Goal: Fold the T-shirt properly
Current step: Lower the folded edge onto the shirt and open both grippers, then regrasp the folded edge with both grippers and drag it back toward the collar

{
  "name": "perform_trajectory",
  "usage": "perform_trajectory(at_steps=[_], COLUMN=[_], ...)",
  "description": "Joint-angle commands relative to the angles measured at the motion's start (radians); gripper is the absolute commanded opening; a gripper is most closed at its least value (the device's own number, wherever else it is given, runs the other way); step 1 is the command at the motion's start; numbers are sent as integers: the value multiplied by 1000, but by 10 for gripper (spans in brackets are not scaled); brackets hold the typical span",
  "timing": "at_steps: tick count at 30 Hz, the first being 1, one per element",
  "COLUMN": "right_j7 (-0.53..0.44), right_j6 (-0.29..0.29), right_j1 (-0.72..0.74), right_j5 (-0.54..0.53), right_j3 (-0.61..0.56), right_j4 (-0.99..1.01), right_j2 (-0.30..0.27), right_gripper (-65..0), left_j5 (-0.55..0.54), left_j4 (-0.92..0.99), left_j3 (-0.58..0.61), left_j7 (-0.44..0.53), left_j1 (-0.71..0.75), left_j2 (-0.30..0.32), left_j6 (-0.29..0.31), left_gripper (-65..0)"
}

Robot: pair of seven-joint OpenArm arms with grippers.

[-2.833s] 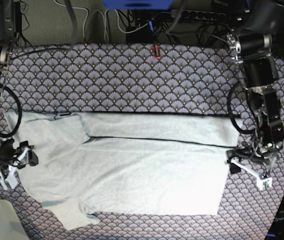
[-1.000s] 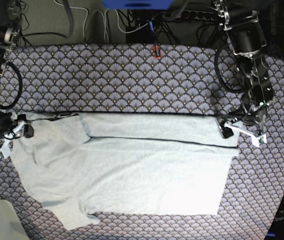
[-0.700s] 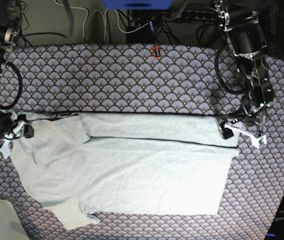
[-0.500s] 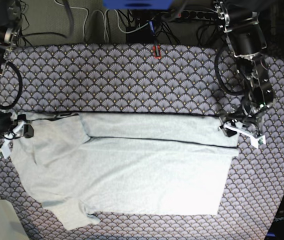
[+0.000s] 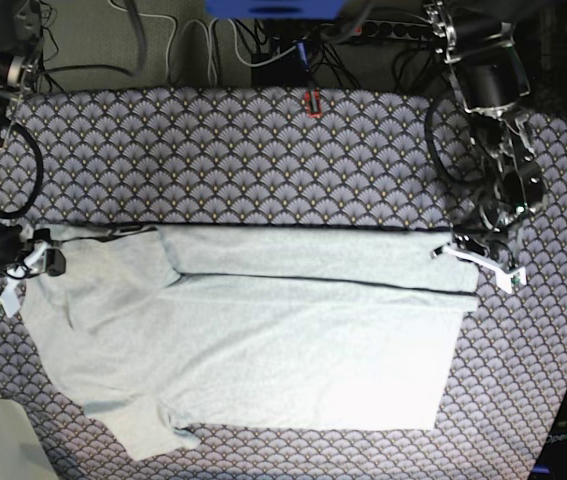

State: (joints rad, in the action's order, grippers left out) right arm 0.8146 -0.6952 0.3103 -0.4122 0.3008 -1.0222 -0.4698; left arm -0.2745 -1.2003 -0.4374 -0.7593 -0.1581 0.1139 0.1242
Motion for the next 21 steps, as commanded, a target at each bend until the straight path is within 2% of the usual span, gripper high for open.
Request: perform_trajectory(at_steps=[1, 9, 21], right_j7=[-18, -11, -21], right_j6=[-3, -3, -3], right_j1=[28, 28, -17], right_j5=[-15, -14, -12], right_j3=[16, 117, 163], right_j4=[-17, -17, -14], right_j2=[-28, -48, -51], right_gripper=[-325, -325, -325], left_j5=[-2, -2, -2], left_j4=[-8, -8, -8], left_j3=[1, -1, 1], left_j7=[-38, -38, -38], left_j1=[-2, -1, -1], left_j2=[-1, 4, 4], left_j6=[1, 1, 4], left_gripper=[-645, -646, -646])
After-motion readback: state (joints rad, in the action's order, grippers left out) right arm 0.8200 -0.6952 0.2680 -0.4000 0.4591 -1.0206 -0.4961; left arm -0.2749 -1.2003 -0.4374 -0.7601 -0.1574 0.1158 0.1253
